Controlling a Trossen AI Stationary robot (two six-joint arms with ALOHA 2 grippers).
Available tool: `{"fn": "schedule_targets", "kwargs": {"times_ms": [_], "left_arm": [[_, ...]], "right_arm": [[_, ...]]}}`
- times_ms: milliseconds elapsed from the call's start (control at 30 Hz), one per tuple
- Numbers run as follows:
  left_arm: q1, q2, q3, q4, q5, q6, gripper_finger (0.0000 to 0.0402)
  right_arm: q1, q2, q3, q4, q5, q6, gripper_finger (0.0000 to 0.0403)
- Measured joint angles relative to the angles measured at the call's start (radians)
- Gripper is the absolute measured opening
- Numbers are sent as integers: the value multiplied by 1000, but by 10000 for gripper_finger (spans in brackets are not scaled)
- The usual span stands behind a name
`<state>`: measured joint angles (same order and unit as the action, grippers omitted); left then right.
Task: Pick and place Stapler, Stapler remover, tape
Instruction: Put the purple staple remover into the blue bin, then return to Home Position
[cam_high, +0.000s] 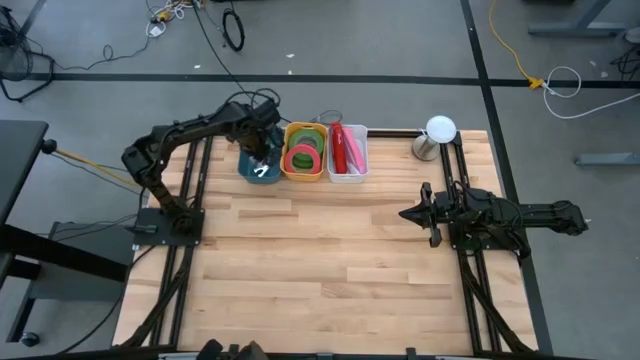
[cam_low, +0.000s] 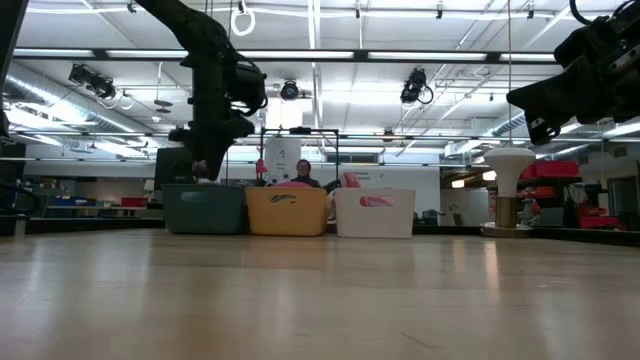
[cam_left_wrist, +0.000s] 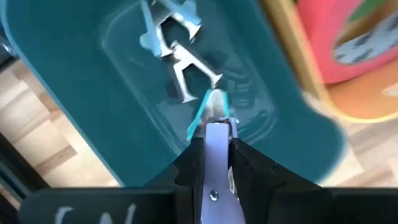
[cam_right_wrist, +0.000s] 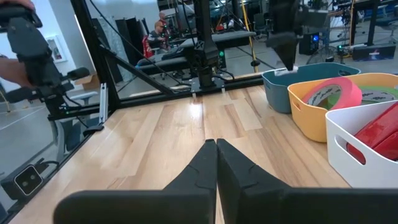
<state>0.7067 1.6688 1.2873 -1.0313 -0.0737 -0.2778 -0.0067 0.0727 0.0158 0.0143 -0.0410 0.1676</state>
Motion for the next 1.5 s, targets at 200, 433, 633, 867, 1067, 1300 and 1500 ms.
{"fn": "schedule_targets", "kwargs": {"times_ms": [200,433,633,867,1067,1300,1500], "left_arm": [[11,0,-58,42,0,0,76],[10,0,-74,118,0,1,76],[10,0,-74,201,0,0,76],[10,0,-74,204,19,1,76],[10,0,-74,225,61,50,93],[9,0,-74,235,70,22,187],[7,0,-74,224,71,20,253]], "right_arm": [[0,0,0,0,0,0,7],[0,0,0,0,0,0,7],[0,0,0,0,0,0,7],[0,0,0,0,0,0,7],[0,0,0,0,0,0,7],[0,0,0,0,0,0,7],[0,0,0,0,0,0,7]]}}
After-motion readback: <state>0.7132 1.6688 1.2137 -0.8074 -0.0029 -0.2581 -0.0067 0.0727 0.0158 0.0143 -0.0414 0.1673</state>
